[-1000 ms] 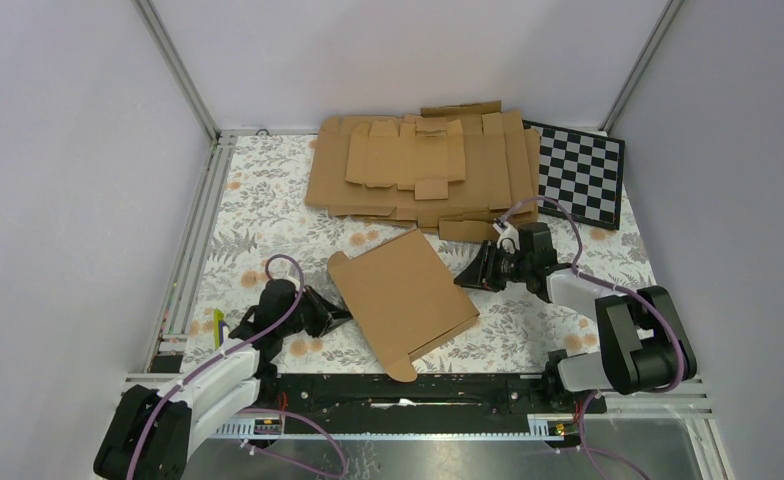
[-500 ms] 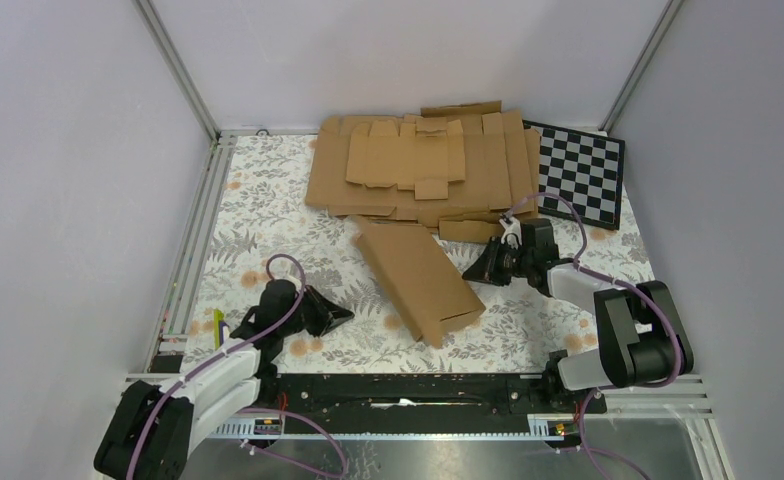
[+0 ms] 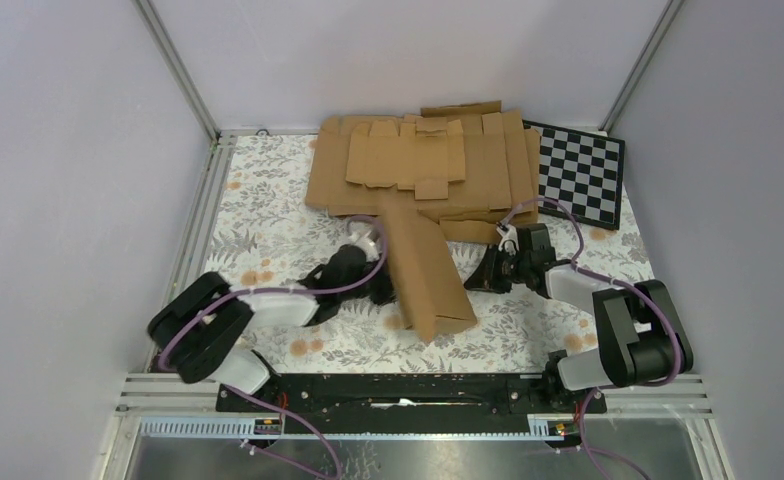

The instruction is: Fold the paper box

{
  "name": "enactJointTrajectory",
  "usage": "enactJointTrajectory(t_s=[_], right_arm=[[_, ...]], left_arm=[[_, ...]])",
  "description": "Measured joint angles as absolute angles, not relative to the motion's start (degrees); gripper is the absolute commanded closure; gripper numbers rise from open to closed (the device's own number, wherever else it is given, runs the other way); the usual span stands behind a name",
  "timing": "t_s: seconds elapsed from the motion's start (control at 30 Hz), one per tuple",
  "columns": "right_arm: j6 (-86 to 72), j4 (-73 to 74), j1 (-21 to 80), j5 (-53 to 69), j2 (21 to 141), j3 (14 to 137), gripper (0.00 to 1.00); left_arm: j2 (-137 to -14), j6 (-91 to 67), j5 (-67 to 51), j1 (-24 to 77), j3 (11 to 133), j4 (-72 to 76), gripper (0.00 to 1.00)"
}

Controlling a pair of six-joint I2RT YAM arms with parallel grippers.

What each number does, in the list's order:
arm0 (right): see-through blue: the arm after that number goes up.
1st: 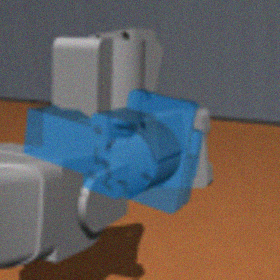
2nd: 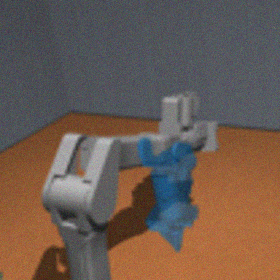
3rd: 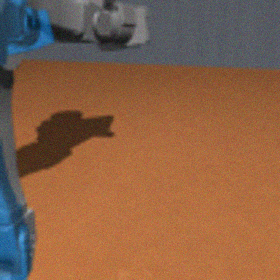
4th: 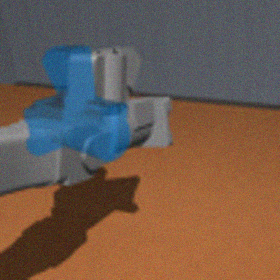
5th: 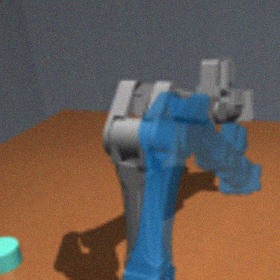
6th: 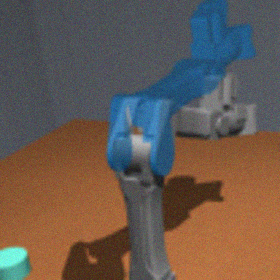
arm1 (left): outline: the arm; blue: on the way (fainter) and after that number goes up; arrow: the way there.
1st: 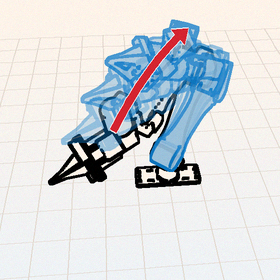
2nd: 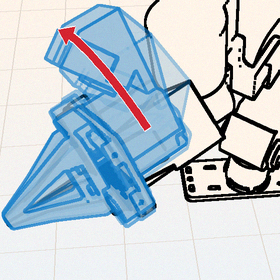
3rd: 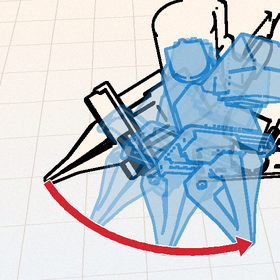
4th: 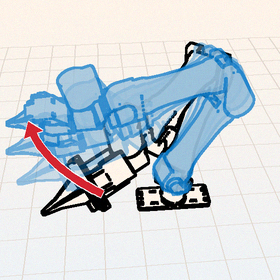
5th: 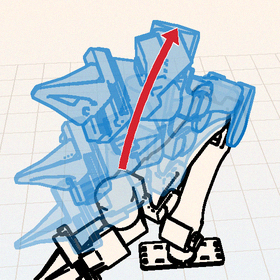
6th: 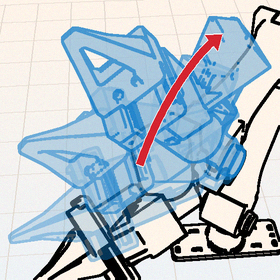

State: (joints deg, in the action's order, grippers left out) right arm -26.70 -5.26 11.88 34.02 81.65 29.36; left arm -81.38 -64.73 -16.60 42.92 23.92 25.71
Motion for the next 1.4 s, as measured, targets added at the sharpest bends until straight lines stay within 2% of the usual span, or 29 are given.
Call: enactJointTrajectory(t_s=[0.13, 0.43, 0.53, 0.6, 0.77, 0.83, 0.9, 0.97, 1.1, 1.23, 1.4], right_arm=[[-26.2, -4.7, 12.9, 33.4, 81.1, 29.4, 0.78], [-24.0, 0.0, 17.1, 29.6, 79.4, 30.3, 0.75], [-23.5, 1.7, 18.5, 27.9, 79.4, 31.6, 0.73], [-22.9, 2.8, 19.4, 26.7, 79.2, 32.3, 0.72], [-21.7, 5.4, 21.6, 24.6, 77.8, 33.8, 0.68], [-21.2, 6.7, 22.9, 23.9, 77.2, 34.3, 0.67], [-20.9, 7.7, 23.8, 23.2, 76.6, 34.9, 0.67], [-20.8, 8.4, 24.4, 22.8, 75.7, 35.3, 0.66], [-20.7, 8.6, 24.5, 21.6, 73.8, 35.5, 0.66], [-20.7, 8.6, 24.5, 21.5, 73.0, 35.5, 0.66], [-20.5, 9.2, 24.5, 21.7, 71.4, 35.5, 0.59]], left_arm=[[-86.7, -62.2, -16.5, 45.9, 33.0, 29.3, 1.0], [-88.3, -60.4, -16.8, 47.8, 34.3, 32.2, 1.0], [-89.8, -60.4, -17.3, 48.2, 35.2, 33.0, 0.96], [-90.1, -60.4, -17.5, 48.4, 35.3, 33.1, 0.92], [-89.3, -59.0, -17.5, 48.4, 34.9, 31.6, 0.73], [-87.4, -58.3, -17.1, 48.4, 33.6, 30.5, 0.57], [-84.5, -58.1, -16.8, 48.4, 31.7, 29.9, 0.37], [-81.3, -57.3, -16.5, 48.4, 30.3, 29.4, 0.25], [-75.2, -57.2, -17.0, 46.5, 28.3, 30.3, 0.18], [-72.7, -57.5, -18.0, 43.9, 27.8, 31.2, 0.14], [-70.5, -56.9, -18.6, 43.5, 28.0, 30.5, 0.12]])
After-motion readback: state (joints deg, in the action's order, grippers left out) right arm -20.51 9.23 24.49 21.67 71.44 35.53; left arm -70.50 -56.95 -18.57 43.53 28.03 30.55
